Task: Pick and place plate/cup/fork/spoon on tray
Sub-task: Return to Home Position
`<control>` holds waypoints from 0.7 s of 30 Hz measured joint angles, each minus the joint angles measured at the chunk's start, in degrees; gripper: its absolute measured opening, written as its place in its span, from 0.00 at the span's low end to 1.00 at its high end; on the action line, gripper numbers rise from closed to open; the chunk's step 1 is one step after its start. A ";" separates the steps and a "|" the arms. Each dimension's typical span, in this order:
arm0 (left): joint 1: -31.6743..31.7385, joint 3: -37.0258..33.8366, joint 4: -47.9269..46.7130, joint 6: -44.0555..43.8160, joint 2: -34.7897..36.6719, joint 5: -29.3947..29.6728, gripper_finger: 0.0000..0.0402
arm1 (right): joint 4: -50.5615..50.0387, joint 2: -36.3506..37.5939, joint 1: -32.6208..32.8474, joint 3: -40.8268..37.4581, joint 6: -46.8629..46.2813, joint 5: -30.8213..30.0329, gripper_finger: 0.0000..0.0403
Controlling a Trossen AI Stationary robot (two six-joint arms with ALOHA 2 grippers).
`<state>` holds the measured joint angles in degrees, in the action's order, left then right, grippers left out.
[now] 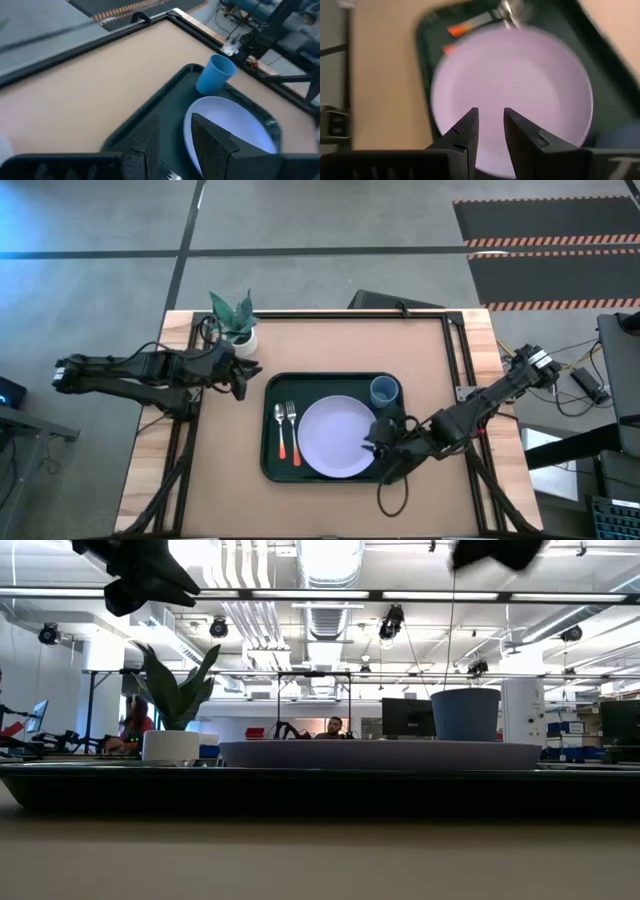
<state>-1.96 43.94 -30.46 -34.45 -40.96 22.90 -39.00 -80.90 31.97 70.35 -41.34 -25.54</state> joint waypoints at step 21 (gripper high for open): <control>-0.15 -0.26 9.67 16.96 4.91 -25.46 0.23 | -5.41 2.87 0.33 18.74 38.41 22.17 0.20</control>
<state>-2.11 43.68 -20.79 -17.49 -36.05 -2.56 -44.41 -78.03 32.29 89.09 -2.93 -3.37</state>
